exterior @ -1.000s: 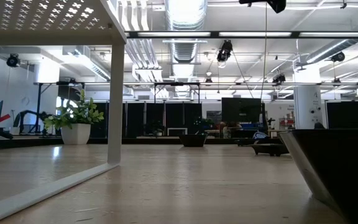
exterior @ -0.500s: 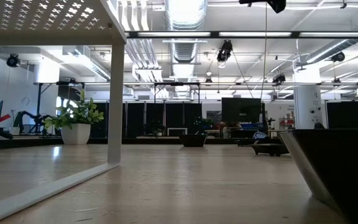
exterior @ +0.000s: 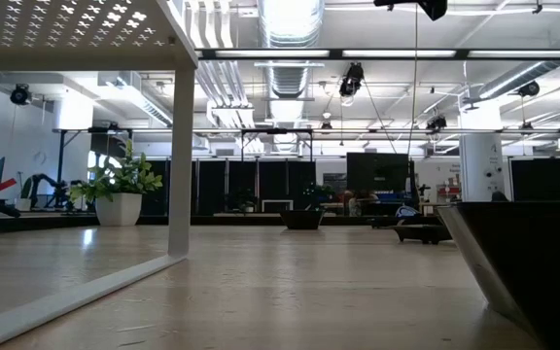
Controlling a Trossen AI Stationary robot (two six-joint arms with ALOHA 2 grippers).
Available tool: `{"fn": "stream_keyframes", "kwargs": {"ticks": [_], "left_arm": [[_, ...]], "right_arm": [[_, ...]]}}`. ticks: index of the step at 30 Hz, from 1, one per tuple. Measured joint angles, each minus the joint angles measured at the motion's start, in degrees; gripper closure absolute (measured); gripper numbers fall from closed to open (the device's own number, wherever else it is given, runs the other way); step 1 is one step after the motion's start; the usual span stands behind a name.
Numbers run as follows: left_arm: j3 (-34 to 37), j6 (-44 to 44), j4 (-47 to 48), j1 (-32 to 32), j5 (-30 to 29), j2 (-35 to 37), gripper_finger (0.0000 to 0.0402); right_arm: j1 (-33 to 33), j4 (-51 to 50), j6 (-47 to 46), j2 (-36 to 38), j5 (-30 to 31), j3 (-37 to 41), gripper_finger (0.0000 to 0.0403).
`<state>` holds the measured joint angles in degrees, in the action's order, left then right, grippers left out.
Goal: Pick & Place Mini shaped plates
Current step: Stack the leaf shaped plate on top of the leaf shaped plate on the shelf
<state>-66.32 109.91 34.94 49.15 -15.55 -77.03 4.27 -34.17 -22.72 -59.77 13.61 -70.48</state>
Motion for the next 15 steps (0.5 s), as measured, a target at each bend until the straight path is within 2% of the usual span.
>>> {"fn": "stream_keyframes", "kwargs": {"ticks": [15], "left_arm": [[0.00,0.06,-0.20,0.04,1.15,2.62,0.0331]], "right_arm": [[0.00,0.00,0.00,0.00,-0.02,0.00,0.0236]]}}
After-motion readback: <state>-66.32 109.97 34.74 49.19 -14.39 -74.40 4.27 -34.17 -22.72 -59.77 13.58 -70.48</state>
